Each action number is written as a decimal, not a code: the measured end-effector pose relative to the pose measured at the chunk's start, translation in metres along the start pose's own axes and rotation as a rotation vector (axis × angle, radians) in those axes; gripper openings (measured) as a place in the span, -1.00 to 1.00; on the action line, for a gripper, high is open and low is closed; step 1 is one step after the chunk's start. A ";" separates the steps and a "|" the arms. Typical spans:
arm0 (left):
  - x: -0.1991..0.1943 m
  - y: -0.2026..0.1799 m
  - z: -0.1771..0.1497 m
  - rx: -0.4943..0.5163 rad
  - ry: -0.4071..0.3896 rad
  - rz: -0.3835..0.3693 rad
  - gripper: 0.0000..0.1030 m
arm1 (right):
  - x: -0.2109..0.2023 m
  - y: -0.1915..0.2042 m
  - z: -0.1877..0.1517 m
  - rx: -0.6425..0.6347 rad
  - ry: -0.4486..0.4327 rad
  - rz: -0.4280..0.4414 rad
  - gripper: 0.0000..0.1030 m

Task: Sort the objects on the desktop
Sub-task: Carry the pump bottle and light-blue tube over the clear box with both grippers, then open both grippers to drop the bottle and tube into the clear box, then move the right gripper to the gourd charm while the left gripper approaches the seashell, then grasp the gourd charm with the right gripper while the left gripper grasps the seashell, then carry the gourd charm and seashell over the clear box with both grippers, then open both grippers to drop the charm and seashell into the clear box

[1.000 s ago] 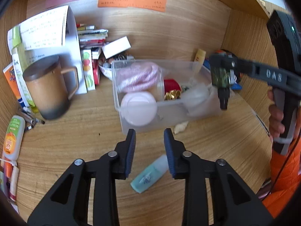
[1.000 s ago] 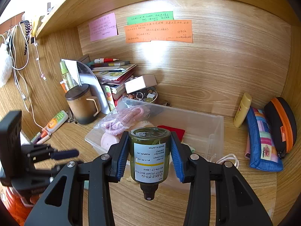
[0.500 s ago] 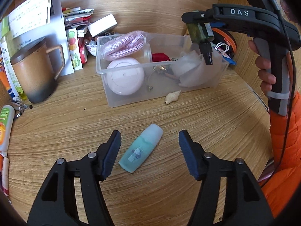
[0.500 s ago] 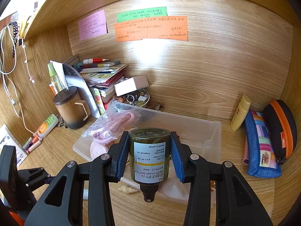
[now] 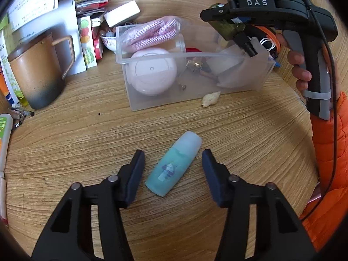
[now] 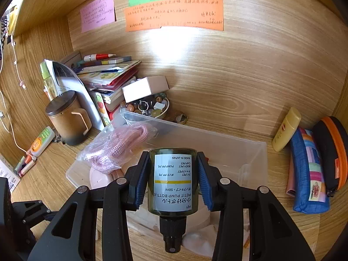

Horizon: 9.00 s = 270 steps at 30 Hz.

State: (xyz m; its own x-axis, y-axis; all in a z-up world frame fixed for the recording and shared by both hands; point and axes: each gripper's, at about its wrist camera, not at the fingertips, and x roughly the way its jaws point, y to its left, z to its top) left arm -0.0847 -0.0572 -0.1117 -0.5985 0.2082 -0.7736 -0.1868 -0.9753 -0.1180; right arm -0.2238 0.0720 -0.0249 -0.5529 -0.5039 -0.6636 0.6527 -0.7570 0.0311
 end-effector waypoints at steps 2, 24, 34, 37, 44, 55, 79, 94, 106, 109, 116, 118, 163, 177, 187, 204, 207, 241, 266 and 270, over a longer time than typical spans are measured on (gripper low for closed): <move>0.000 0.001 0.001 0.012 -0.002 0.006 -0.01 | 0.003 0.000 0.000 0.001 0.009 0.000 -0.26; 0.010 -0.009 0.006 0.112 -0.004 0.069 -0.53 | 0.029 -0.002 -0.006 0.017 0.066 0.051 -0.26; -0.009 0.005 0.016 -0.005 -0.078 0.047 -0.53 | 0.030 -0.002 -0.007 0.023 0.077 0.074 -0.26; -0.020 0.008 0.020 -0.033 -0.109 0.044 -0.53 | 0.030 -0.001 -0.007 0.024 0.080 0.080 -0.26; -0.040 0.018 0.042 -0.061 -0.197 0.033 -0.53 | 0.029 -0.001 -0.007 0.022 0.080 0.074 -0.26; -0.045 -0.001 0.094 0.023 -0.253 -0.050 -0.53 | 0.027 -0.012 -0.011 0.036 0.104 0.025 -0.06; 0.006 -0.032 0.120 0.098 -0.152 -0.016 -0.53 | -0.034 -0.008 -0.041 0.016 0.033 0.053 -0.06; -0.013 -0.036 0.111 0.080 -0.172 -0.007 -0.40 | -0.059 -0.027 -0.051 0.052 -0.004 -0.017 -0.05; -0.020 -0.051 0.080 0.017 -0.153 0.049 0.02 | -0.080 -0.070 -0.081 0.090 -0.020 -0.079 0.12; -0.015 -0.056 0.072 0.004 -0.140 0.062 0.25 | -0.078 -0.083 -0.090 0.100 -0.002 -0.089 0.12; 0.014 -0.060 0.061 -0.070 -0.055 0.068 0.33 | -0.060 -0.112 -0.107 0.136 0.062 -0.082 0.12; 0.024 -0.060 0.060 -0.090 -0.026 0.061 0.33 | -0.051 -0.118 -0.111 0.139 0.087 -0.084 0.12; 0.061 -0.072 0.066 -0.056 -0.006 0.216 -0.49 | 0.002 -0.135 -0.106 0.028 0.212 -0.156 -0.38; 0.065 -0.077 0.071 -0.073 -0.008 0.162 -0.50 | -0.012 -0.131 -0.108 0.022 0.197 -0.157 -0.53; 0.057 -0.079 0.066 -0.068 -0.001 0.115 -0.50 | -0.052 -0.126 -0.108 0.046 0.126 -0.160 -0.53; 0.004 -0.073 0.074 -0.057 -0.103 0.094 -0.50 | -0.092 -0.097 -0.086 0.014 -0.018 -0.185 -0.53; -0.007 -0.071 0.078 -0.056 -0.133 0.086 -0.50 | -0.099 -0.090 -0.080 0.000 -0.039 -0.188 -0.53; 0.019 -0.057 0.138 0.016 -0.148 -0.009 -0.50 | -0.028 -0.030 -0.029 -0.097 -0.010 -0.064 -0.53; 0.028 -0.062 0.136 0.041 -0.131 0.036 -0.28 | -0.032 -0.033 -0.030 -0.086 -0.025 -0.083 -0.52; 0.020 -0.066 0.136 0.050 -0.156 0.043 -0.12 | -0.041 -0.035 -0.031 -0.076 -0.042 -0.087 -0.30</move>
State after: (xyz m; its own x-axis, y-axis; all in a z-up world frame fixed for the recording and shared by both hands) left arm -0.1904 0.0215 -0.0341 -0.7194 0.1796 -0.6710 -0.1951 -0.9793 -0.0529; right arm -0.2077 0.1316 -0.0221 -0.6291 -0.4559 -0.6296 0.6380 -0.7656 -0.0831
